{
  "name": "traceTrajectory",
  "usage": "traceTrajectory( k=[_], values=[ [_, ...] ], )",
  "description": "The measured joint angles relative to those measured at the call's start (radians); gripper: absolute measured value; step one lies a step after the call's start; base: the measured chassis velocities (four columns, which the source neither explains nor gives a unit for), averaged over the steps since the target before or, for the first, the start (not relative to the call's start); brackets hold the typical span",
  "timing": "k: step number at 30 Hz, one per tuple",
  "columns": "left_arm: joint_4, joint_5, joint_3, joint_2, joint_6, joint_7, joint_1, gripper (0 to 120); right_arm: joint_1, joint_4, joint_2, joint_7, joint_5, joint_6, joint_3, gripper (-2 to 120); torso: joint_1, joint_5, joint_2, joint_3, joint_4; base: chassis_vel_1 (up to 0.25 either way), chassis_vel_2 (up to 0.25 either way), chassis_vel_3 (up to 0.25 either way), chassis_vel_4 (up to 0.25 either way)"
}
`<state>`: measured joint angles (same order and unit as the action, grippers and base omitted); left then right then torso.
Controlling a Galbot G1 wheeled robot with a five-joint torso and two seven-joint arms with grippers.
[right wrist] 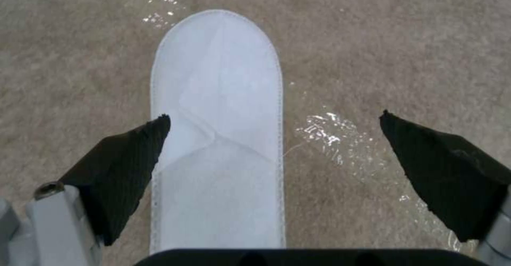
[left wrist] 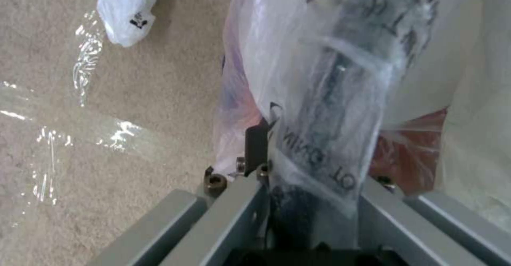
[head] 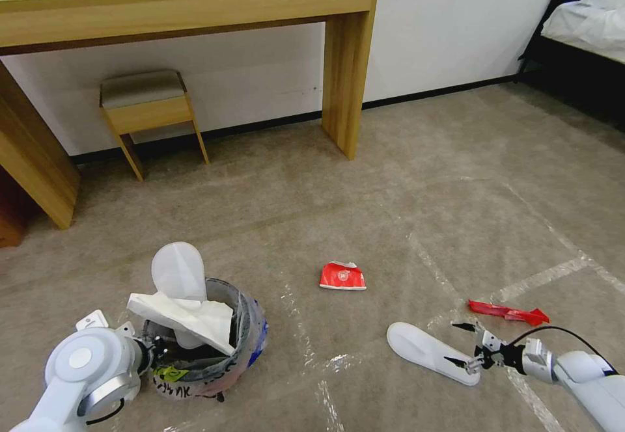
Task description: Pick up the trash bin and place the garbage on the floor into it.
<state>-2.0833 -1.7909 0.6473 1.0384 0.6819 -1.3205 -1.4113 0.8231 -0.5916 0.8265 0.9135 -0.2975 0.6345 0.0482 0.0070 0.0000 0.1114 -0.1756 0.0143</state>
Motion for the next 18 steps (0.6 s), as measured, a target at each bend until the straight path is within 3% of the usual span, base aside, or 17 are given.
traceTrajectory(
  k=[8, 18],
  values=[
    [0.011, 0.01, -0.016, 0.006, 0.001, 0.002, 0.005, 0, -0.011, 0.015, 0.019, -0.003, -0.027, -0.01, 0.0, 100, 0.0, 0.0, 0.0, 0.0, 0.0, 0.0, 0.0, 0.0, 0.0],
    [0.023, 0.012, -0.028, 0.002, 0.002, 0.005, 0.011, 0, -0.063, 0.107, 0.102, -0.004, 0.024, -0.025, 0.0, 100, 0.0, 0.0, 0.0, 0.0, -0.0001, 0.0, 0.0, 0.0, 0.0]
  ],
)
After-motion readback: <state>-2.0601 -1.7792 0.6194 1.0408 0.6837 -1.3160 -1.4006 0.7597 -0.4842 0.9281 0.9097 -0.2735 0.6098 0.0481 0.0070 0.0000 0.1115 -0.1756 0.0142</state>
